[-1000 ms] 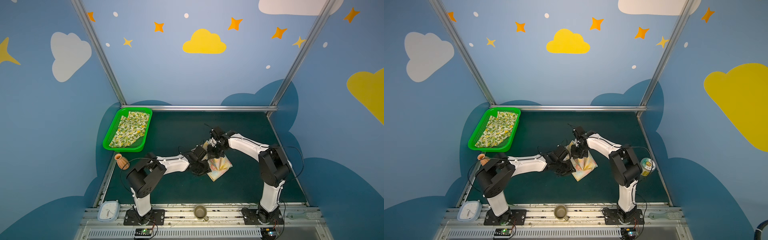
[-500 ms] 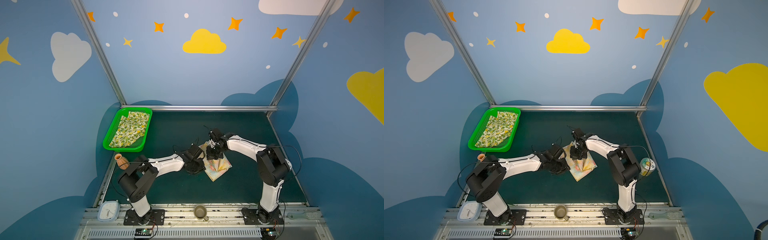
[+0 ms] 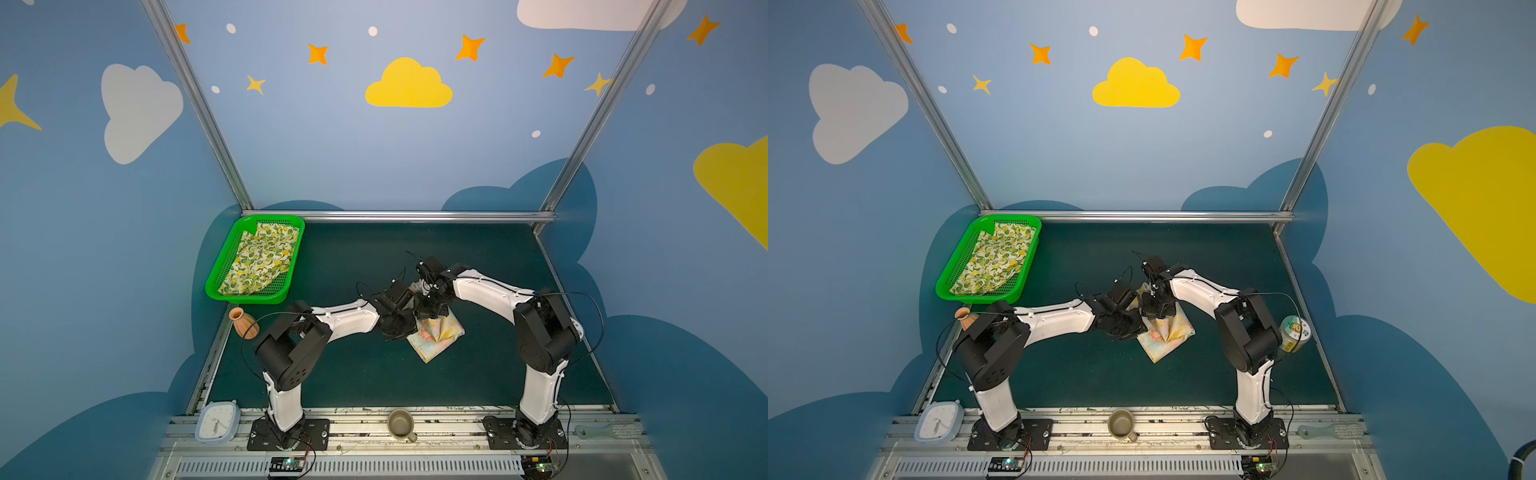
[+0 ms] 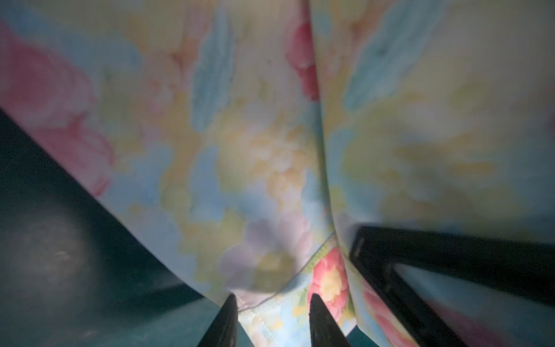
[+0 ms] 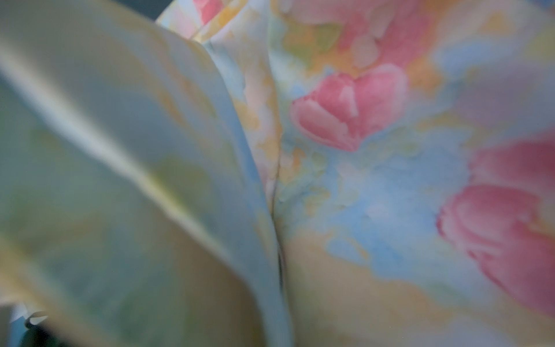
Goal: Fold and stack skirts
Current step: Fold the skirt at the center of the table.
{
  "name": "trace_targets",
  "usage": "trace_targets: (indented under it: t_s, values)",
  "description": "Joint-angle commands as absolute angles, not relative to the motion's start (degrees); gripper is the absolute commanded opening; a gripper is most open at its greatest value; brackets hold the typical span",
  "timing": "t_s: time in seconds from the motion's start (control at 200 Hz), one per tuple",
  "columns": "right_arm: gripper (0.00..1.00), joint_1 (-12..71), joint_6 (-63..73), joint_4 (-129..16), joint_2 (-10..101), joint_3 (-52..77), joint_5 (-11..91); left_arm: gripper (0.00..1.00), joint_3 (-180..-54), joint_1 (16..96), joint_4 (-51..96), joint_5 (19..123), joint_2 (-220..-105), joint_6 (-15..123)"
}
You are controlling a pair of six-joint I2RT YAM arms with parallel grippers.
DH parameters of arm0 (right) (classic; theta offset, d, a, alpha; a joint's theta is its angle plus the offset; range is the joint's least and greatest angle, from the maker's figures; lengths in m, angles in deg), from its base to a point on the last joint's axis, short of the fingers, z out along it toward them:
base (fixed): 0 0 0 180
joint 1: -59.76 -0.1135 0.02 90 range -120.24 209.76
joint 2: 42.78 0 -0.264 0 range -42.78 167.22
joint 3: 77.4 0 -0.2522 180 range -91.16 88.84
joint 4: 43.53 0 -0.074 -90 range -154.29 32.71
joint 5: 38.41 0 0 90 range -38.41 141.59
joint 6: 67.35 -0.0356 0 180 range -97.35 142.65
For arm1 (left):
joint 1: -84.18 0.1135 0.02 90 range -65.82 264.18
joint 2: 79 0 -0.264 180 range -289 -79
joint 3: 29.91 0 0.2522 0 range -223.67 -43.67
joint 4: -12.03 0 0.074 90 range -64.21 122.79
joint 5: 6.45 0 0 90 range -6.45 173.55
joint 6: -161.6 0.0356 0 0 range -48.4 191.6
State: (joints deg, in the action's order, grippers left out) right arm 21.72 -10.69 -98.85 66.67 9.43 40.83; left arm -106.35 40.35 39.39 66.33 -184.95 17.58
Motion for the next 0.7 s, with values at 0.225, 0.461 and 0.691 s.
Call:
trace_targets:
  t_s: [0.225, 0.461, 0.691]
  values:
    - [0.00, 21.9, -9.9, -100.9, 65.8, 7.8, 41.7, 0.40, -105.3, 40.5, 40.5, 67.0, -185.8, 17.2]
    - [0.00, 22.1, -8.9, -102.1, 65.6, 7.5, 44.7, 0.40, -104.0, 40.4, 39.7, 67.2, -185.2, 16.7]
    - [0.00, 22.2, -8.7, -101.4, 66.9, 7.3, 44.3, 0.40, -103.6, 40.4, 39.0, 67.0, -184.6, 16.6]
